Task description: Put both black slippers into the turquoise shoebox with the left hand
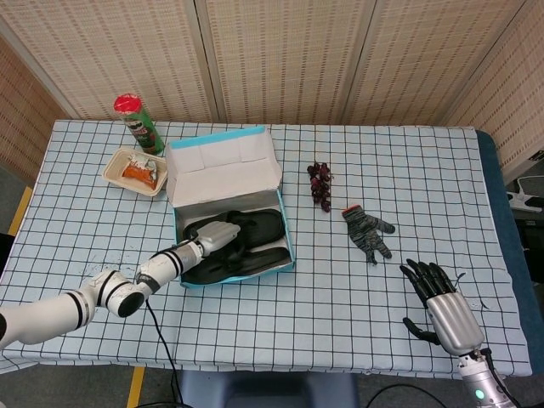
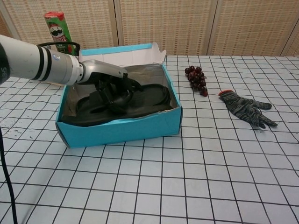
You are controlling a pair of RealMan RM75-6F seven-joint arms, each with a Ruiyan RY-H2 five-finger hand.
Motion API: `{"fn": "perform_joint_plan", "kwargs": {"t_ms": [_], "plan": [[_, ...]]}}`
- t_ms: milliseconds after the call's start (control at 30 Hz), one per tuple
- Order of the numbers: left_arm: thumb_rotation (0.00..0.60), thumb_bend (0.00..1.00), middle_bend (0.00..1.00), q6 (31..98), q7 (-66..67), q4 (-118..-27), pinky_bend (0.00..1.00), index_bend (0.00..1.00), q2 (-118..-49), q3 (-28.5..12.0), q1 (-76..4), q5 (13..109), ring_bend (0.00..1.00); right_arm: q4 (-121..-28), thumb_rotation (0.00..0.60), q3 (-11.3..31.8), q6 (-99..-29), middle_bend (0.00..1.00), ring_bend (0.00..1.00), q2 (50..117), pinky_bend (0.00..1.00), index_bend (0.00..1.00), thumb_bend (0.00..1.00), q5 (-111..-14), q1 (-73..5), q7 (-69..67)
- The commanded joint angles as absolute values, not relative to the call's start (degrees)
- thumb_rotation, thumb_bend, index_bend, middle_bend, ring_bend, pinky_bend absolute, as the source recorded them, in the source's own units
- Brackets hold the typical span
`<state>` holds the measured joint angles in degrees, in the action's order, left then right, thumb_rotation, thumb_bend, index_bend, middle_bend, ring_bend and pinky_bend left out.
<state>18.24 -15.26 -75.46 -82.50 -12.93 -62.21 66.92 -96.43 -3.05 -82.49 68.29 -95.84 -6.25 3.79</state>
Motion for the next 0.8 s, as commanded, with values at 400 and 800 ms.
{"fn": "perform_joint_plan", "kwargs": {"t_ms": [400, 800], "plan": [[0.6, 0.31, 0.0, 25.61, -23.84, -75.93, 0.02, 0.0, -83.25, -16.12, -58.23, 69.07, 0.0, -96.43, 0.6, -2.87, -82.36, 0.0, 0.0, 68.29, 0.0, 0.0, 0.16, -95.58, -6.25, 3.81], [0.6, 0.22, 0.0, 25.32, -28.75, -71.93, 0.0, 0.0, -84.85, -15.12, -56.51, 69.51, 0.0, -96.53, 0.6, -2.92, -82.16, 0.0, 0.0, 68.7, 0.0, 0.0, 0.16, -95.49, -6.16, 4.75]]}}
